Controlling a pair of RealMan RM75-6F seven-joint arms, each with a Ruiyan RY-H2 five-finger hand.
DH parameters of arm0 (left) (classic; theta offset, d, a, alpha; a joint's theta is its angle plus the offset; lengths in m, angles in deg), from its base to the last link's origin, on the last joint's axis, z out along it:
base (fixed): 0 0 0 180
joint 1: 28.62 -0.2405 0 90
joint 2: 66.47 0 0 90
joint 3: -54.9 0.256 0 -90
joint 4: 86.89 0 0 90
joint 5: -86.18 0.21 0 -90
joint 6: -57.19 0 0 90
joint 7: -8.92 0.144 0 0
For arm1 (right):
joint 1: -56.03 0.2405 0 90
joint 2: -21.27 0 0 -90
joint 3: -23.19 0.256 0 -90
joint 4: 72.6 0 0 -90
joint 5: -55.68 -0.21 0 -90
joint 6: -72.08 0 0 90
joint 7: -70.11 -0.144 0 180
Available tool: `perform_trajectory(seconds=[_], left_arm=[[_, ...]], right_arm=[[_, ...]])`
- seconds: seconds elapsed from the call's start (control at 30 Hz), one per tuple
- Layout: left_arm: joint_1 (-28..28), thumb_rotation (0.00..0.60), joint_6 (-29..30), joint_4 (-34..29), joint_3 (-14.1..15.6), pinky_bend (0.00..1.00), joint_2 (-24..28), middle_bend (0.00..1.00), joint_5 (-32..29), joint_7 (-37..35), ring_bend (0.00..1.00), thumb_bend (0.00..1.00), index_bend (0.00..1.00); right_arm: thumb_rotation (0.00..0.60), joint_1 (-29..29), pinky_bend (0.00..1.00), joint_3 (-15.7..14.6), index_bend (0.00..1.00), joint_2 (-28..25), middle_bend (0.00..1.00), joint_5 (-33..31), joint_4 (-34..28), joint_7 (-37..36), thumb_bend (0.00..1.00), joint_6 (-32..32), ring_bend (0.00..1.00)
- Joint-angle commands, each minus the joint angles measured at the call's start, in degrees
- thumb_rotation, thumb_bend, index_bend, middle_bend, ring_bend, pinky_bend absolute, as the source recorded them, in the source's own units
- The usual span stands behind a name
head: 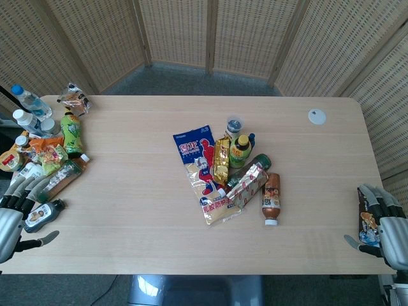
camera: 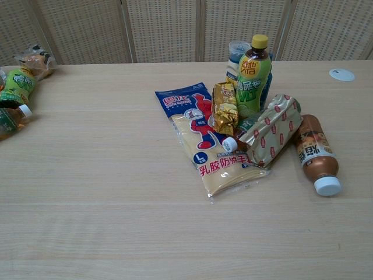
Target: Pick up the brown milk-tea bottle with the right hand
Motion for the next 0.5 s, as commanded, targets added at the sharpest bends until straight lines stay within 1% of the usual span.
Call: perform_trajectory(seconds=[0.03, 0.27, 0.5], left_arm=[[-0.06, 0.600, 0.08, 0.09, -0.19, 0.00, 0.03, 0.00, -0.13, -0.10, 0.00, 0.00, 0.00], [-0.20, 0.600, -0.04, 0.23, -0.51, 0.00, -0.22, 0.00, -0.46, 0.08, 0.00, 0.00, 0.00], [0.00, 0.600, -0.34, 0.76, -1.34, 0.00, -1.25, 0.00, -1.41, 0.75, 0.00, 0.00, 0.00]], right_arm=[[0.600, 0.17, 0.00, 0.00, 0.00, 0.27, 0.00, -0.26, 0.18, 0.23, 0.00, 0.29, 0.00], [0.600, 1.30, 0.00, 0.24, 0.00, 1.95, 0.00, -1.53, 0.91, 1.10, 0.00, 2.32, 0.00], [0.600, 5.20, 0.00, 1.74, 0.00, 7.51, 0.00, -4.53, 2.85, 5.28, 0.00, 7.70, 0.00]])
